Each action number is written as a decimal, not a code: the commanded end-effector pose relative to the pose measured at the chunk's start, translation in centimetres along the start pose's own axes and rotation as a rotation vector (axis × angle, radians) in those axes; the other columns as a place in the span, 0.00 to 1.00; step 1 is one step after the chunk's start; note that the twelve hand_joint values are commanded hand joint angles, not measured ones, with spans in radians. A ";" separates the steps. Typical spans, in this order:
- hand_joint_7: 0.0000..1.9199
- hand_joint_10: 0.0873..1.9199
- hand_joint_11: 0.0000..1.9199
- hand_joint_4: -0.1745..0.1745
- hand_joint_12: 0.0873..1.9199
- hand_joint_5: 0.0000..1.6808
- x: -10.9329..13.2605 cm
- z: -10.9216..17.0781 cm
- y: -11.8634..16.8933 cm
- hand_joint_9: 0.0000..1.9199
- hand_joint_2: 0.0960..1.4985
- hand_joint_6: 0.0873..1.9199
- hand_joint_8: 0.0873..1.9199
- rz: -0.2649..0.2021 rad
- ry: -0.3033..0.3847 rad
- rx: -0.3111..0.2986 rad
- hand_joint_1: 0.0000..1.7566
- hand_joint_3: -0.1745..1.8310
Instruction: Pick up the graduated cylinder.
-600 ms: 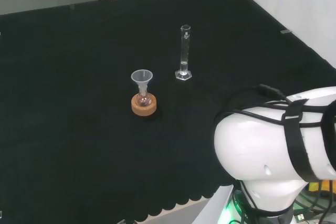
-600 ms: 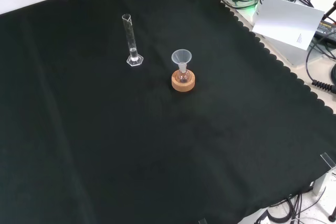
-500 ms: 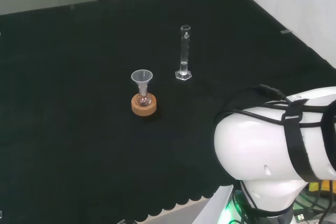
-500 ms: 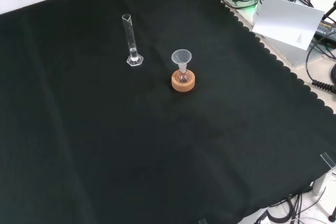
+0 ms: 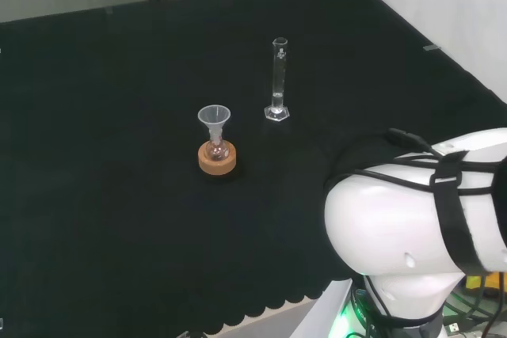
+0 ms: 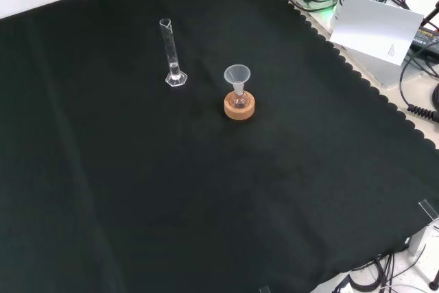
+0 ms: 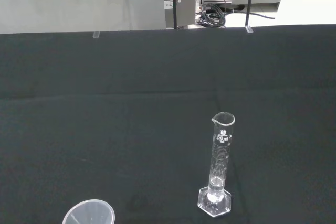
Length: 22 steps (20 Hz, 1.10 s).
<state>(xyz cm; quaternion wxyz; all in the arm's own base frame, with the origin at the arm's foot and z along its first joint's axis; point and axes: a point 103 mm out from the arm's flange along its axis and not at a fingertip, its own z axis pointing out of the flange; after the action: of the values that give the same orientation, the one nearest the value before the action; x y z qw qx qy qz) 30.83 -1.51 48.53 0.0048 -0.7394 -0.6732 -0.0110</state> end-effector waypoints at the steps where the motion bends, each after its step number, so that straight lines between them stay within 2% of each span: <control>1: 0.01 0.00 0.05 0.41 0.71 0.17 0.1 1.0 0.4 0.25 0.88 0.00 0.27 0.009 -0.018 0.014 0.10 0.09; 6: 0.01 0.00 0.05 0.40 0.71 0.17 -2.9 3.5 2.4 0.26 0.88 0.00 0.27 0.027 0.022 0.027 0.10 0.09; 12: 0.03 0.00 0.06 0.38 0.71 0.18 -6.4 8.3 7.2 0.27 0.88 0.00 0.28 0.039 0.120 0.043 0.12 0.09; 15: 0.03 0.00 0.07 0.38 0.71 0.18 -8.2 10.3 8.9 0.27 0.87 0.00 0.28 0.052 0.147 0.043 0.13 0.09; 17: 0.04 0.01 0.07 0.37 0.71 0.18 -9.2 11.6 9.5 0.27 0.87 0.00 0.28 0.038 0.161 0.032 0.14 0.09; 18: 0.04 0.03 0.07 0.37 0.71 0.18 -9.7 12.4 9.8 0.27 0.86 0.00 0.28 0.032 0.171 0.029 0.15 0.09; 22: 0.06 0.25 0.07 0.36 0.71 0.19 -11.5 16.1 10.6 0.19 0.85 0.00 0.29 0.015 0.212 0.052 0.17 0.08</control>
<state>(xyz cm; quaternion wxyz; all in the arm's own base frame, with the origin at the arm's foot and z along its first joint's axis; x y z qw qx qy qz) 38.47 -9.10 37.84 0.0750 -0.7429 -0.6642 -0.0366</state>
